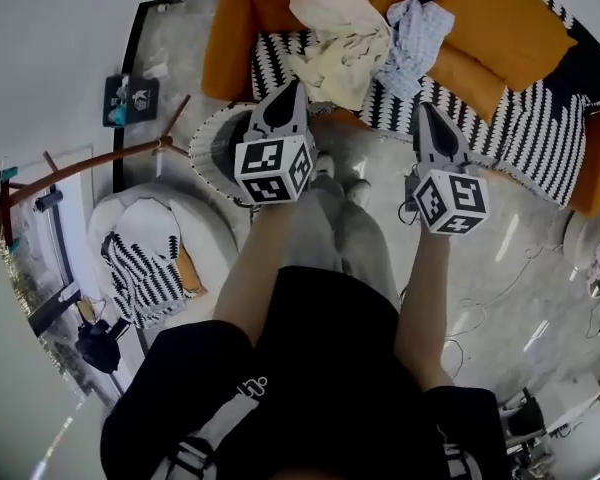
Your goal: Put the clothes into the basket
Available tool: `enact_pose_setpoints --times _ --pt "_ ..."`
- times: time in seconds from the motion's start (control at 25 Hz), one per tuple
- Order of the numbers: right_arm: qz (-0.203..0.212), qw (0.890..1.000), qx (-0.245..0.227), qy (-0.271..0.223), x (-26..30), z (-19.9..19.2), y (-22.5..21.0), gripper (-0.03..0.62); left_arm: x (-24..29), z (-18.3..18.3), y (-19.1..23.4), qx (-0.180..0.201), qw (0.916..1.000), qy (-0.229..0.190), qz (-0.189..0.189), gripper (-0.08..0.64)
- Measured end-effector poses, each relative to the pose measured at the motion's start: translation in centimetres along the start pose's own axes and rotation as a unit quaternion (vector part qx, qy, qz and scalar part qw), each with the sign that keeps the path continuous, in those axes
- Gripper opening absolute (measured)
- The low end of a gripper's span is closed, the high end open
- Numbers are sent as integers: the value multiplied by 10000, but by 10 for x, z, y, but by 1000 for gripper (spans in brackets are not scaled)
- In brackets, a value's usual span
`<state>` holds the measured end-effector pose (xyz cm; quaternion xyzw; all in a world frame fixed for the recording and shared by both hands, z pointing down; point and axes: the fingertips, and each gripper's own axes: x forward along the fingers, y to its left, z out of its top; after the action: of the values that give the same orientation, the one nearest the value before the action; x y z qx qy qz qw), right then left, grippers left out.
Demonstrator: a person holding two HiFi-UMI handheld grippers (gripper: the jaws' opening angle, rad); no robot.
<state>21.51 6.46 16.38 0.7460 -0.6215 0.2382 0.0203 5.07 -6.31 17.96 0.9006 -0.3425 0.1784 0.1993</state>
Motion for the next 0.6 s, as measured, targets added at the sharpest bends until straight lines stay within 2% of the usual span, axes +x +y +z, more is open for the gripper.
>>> enact_pose_setpoints --times 0.12,0.32,0.44,0.6 --pt "155 9994 62 313 33 -36 3 14 27 -30 15 -16 9997 237 -52 9" --pt "172 9976 179 652 80 -87 0 14 72 -72 30 -108 9978 560 -336 9" --pt "272 9962 -8 825 111 -104 -4 14 96 -91 48 -162 9972 673 -283 9" --pt "69 9942 -139 1062 157 -128 -29 15 124 -123 72 -268 9951 929 -227 9"
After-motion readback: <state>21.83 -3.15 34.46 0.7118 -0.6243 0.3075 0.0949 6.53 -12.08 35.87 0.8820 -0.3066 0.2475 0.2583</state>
